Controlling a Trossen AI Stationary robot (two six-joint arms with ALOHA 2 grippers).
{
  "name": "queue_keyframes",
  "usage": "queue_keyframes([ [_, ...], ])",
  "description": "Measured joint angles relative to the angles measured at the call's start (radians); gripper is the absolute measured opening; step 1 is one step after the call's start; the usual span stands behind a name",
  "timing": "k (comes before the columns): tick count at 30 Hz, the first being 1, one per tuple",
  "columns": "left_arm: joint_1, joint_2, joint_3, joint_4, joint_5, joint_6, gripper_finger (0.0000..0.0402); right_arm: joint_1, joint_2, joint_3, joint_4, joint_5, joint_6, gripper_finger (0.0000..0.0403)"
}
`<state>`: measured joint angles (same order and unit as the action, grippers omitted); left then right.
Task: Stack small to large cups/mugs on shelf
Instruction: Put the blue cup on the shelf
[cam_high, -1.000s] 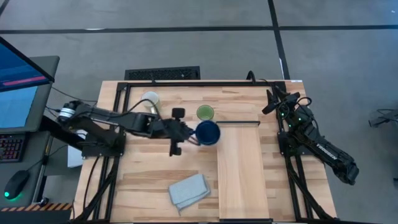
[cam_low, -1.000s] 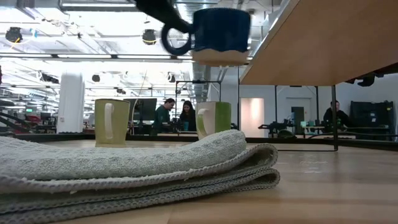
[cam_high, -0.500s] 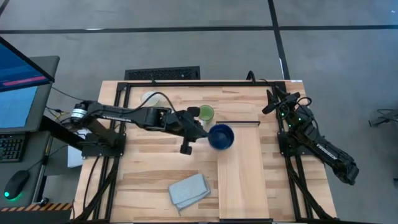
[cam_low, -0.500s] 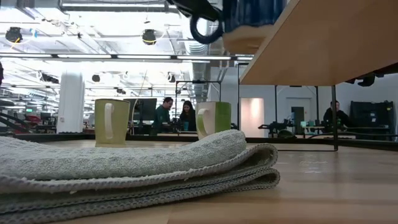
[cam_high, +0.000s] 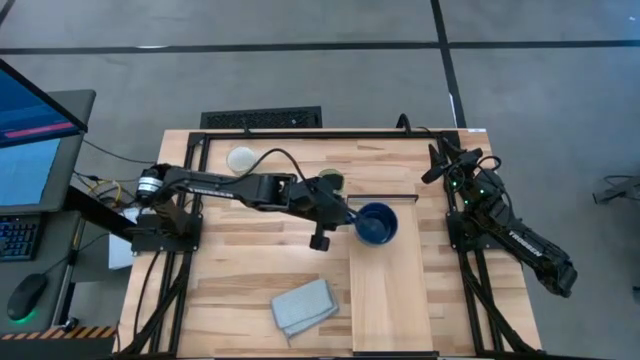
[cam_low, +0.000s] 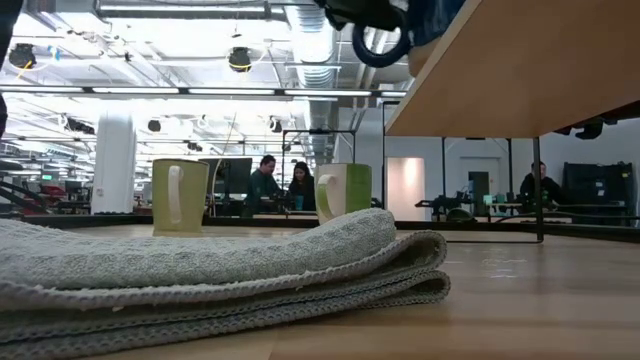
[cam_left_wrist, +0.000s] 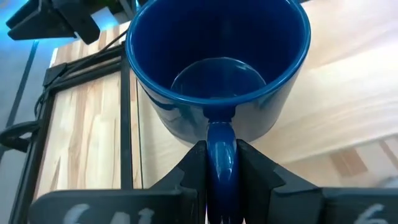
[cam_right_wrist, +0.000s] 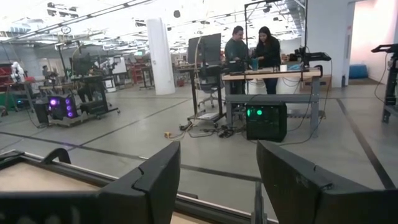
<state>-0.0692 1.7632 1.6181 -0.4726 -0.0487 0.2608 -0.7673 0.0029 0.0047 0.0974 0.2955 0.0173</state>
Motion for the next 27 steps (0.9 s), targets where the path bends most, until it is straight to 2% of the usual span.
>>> queue_keyframes([
  [8, 0.011, 0.024, 0.003, 0.083, -0.008, 0.007, 0.0045, 0.000, 0.002, 0.000, -0.014, 0.000, -0.001, 0.0235],
  [27, 0.016, 0.093, 0.001, 0.115, 0.017, -0.037, 0.0044, 0.000, 0.010, 0.000, -0.036, -0.002, 0.000, 0.0235],
])
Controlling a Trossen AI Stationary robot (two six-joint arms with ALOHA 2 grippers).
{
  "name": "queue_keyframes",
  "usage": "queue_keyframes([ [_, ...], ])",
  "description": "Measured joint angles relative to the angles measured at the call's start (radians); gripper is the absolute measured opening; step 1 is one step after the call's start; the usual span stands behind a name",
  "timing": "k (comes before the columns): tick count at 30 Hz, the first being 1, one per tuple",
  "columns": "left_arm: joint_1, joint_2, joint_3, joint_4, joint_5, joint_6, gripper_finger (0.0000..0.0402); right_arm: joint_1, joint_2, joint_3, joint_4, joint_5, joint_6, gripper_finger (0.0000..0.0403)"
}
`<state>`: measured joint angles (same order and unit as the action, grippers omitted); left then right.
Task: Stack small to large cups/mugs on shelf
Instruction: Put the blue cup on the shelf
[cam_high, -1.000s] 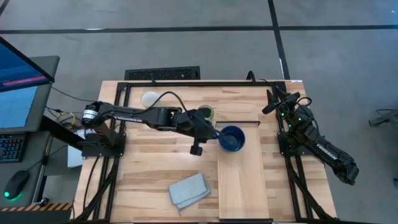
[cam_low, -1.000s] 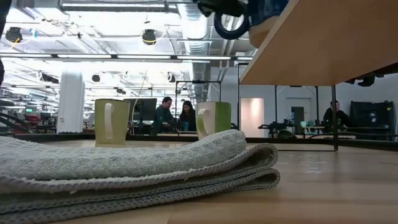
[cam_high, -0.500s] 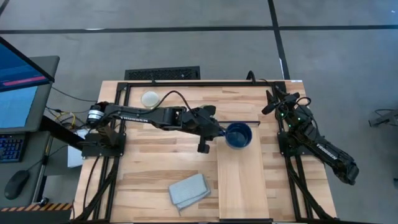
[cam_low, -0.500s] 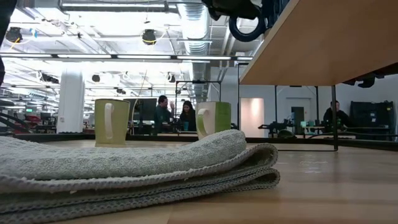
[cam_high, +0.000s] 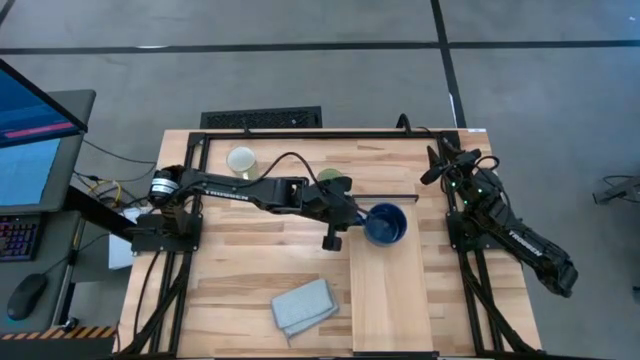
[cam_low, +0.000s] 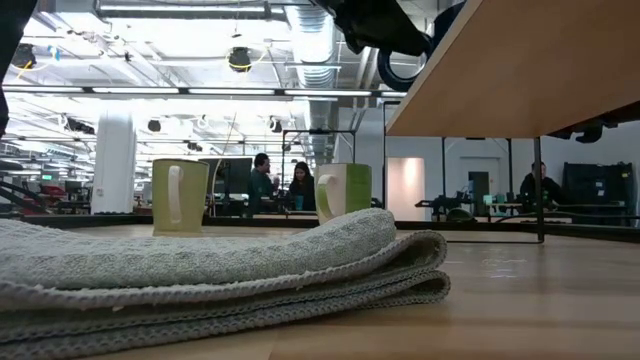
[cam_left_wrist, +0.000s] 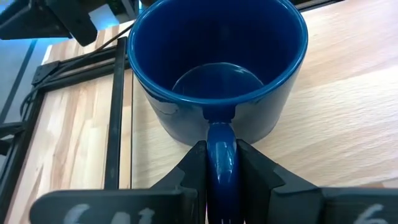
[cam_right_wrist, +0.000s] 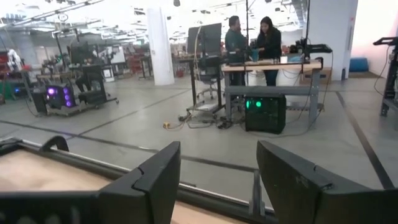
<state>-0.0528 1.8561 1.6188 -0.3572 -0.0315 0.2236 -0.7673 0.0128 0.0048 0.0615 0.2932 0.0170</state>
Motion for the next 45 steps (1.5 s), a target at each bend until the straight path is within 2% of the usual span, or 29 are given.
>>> queue_keyframes([
  [4, 0.000, 0.000, 0.000, 0.007, -0.002, -0.001, 0.0047, 0.000, 0.000, 0.000, -0.002, 0.000, 0.000, 0.0235],
  [10, 0.000, -0.002, 0.002, 0.027, -0.002, -0.035, 0.0122, 0.000, 0.000, 0.000, -0.003, 0.000, 0.000, 0.0235],
  [14, 0.000, -0.002, 0.002, 0.020, -0.001, -0.040, 0.0144, 0.000, 0.000, 0.000, -0.003, 0.000, -0.001, 0.0235],
  [35, 0.000, -0.002, 0.001, 0.001, 0.000, -0.007, 0.0150, 0.000, 0.000, 0.000, -0.003, 0.000, -0.001, 0.0235],
  [45, 0.000, -0.002, 0.000, -0.019, -0.035, 0.043, 0.0151, 0.000, 0.000, 0.000, -0.003, 0.000, -0.001, 0.0235],
])
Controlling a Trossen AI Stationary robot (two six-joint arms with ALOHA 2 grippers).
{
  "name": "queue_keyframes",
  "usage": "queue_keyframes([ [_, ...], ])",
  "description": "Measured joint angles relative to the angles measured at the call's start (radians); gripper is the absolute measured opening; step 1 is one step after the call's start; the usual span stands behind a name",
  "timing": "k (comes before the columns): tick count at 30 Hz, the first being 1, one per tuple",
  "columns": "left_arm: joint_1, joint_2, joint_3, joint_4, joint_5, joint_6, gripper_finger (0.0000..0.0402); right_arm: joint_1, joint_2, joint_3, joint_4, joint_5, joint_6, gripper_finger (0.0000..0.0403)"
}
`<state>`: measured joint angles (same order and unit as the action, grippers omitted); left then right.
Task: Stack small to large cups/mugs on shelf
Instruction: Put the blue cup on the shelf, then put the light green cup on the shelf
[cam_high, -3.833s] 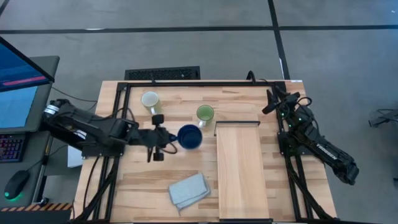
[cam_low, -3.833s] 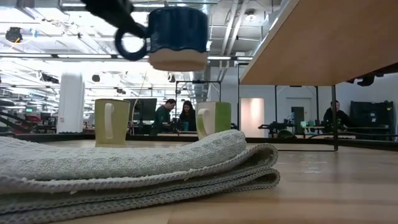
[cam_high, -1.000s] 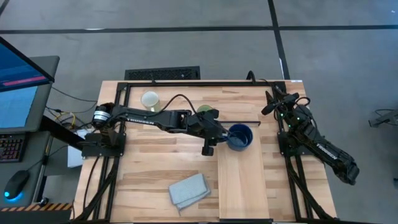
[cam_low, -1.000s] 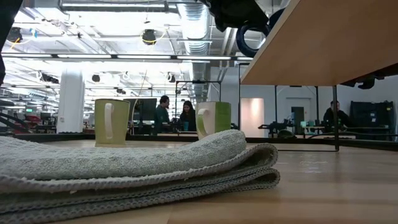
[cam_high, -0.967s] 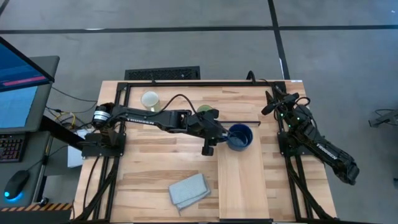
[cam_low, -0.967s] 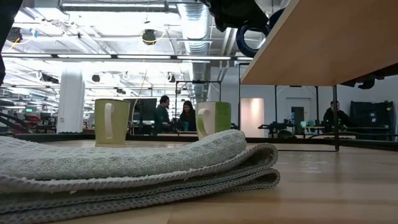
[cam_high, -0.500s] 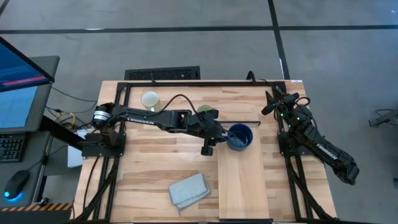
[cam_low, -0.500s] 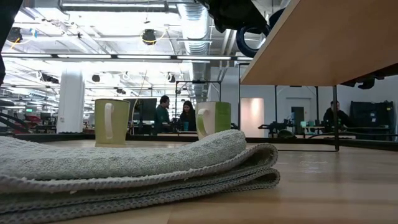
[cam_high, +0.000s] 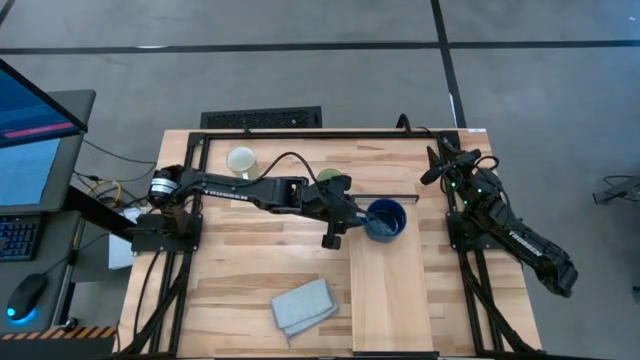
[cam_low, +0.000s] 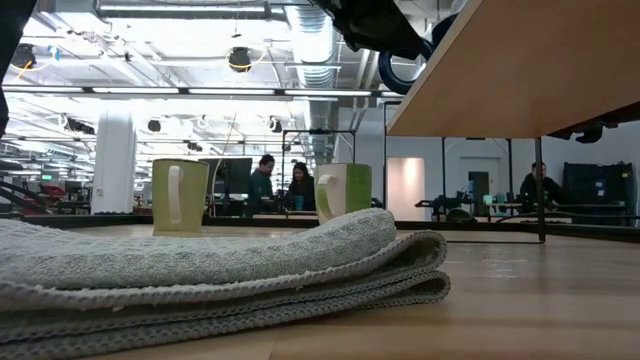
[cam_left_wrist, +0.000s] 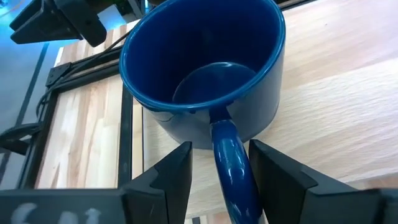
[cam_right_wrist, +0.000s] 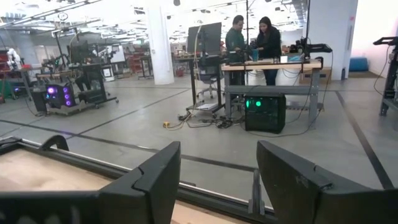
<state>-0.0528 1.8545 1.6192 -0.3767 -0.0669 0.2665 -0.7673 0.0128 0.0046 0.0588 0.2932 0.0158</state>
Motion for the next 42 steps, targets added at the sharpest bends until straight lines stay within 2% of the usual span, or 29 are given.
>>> queue_keyframes([
  [11, 0.000, 0.002, 0.029, -0.017, 0.006, -0.032, 0.0151, 0.000, 0.000, 0.000, 0.000, 0.000, 0.000, 0.0235],
  [18, -0.003, 0.002, 0.167, -0.202, -0.002, -0.025, 0.0151, 0.000, 0.000, 0.000, 0.000, 0.000, 0.000, 0.0235],
  [23, -0.007, -0.004, 0.316, -0.395, -0.081, -0.023, 0.0151, 0.000, 0.000, 0.000, 0.000, 0.000, 0.000, 0.0235],
  [28, -0.006, -0.004, 0.394, -0.522, -0.175, -0.026, 0.0151, 0.000, 0.000, 0.000, 0.000, 0.000, 0.000, 0.0235],
  [32, -0.002, -0.003, 0.402, -0.652, -0.178, -0.020, 0.0151, 0.000, 0.000, 0.000, 0.000, 0.000, 0.001, 0.0235],
  [36, 0.009, -0.004, 0.394, -0.701, -0.213, -0.018, 0.0151, 0.000, 0.000, 0.000, 0.000, 0.000, 0.002, 0.0235],
  [42, 0.037, -0.083, 0.392, -0.726, -0.400, -0.171, 0.0151, 0.000, 0.000, 0.000, 0.000, 0.000, 0.002, 0.0235],
])
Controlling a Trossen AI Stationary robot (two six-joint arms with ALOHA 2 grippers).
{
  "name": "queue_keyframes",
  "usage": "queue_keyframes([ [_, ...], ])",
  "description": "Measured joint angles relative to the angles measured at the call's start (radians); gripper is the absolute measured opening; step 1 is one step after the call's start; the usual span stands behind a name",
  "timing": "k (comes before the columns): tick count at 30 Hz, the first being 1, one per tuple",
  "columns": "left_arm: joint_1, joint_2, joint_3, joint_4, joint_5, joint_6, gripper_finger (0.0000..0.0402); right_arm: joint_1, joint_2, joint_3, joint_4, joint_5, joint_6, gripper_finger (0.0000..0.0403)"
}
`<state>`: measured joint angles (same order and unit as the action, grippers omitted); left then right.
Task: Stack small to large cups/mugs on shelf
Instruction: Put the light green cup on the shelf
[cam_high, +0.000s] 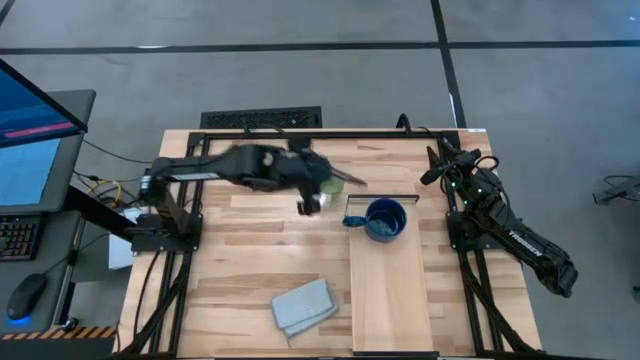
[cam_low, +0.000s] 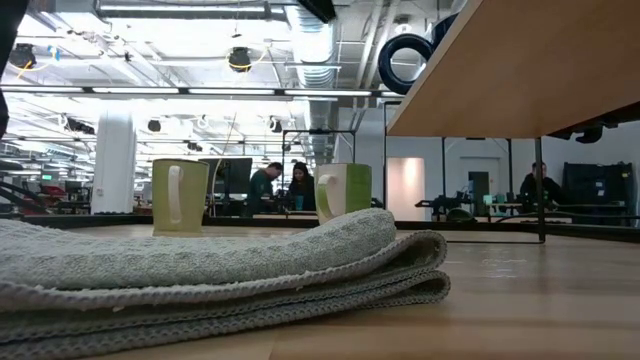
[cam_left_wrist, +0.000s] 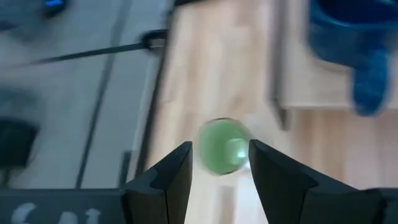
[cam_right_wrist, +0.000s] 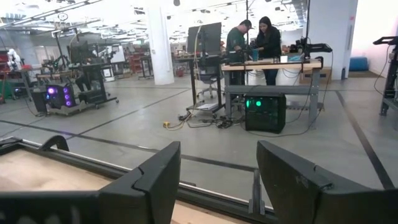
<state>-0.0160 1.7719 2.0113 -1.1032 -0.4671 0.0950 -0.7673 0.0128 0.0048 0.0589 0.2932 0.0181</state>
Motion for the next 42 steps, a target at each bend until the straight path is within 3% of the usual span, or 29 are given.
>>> queue_keyframes([
  [7, -0.006, -0.123, -0.003, 0.011, -0.069, -0.095, 0.0151, 0.000, -0.001, 0.000, 0.000, 0.000, -0.001, 0.0235],
  [11, -0.033, -0.188, -0.078, 0.038, -0.250, -0.127, 0.0151, 0.000, 0.000, 0.000, 0.000, 0.000, -0.001, 0.0235],
  [13, -0.044, -0.241, -0.172, 0.055, -0.310, -0.172, 0.0151, 0.000, 0.000, 0.000, 0.000, 0.000, -0.001, 0.0235],
  [17, -0.067, -0.382, -0.412, 0.155, -0.313, -0.246, 0.0151, 0.000, 0.000, 0.000, 0.000, 0.000, -0.003, 0.0235],
  [26, -0.119, -0.616, -0.956, 0.694, -0.317, -0.292, 0.0151, 0.000, 0.000, 0.000, 0.000, 0.000, -0.019, 0.0235],
  [34, -0.156, -0.600, -1.225, 1.126, -0.257, -0.308, 0.0151, 0.000, 0.000, 0.000, 0.000, 0.000, -0.019, 0.0235],
  [42, -0.160, -0.467, -1.274, 1.272, -0.254, -0.393, 0.0151, 0.000, 0.000, 0.000, 0.000, 0.000, -0.018, 0.0235],
])
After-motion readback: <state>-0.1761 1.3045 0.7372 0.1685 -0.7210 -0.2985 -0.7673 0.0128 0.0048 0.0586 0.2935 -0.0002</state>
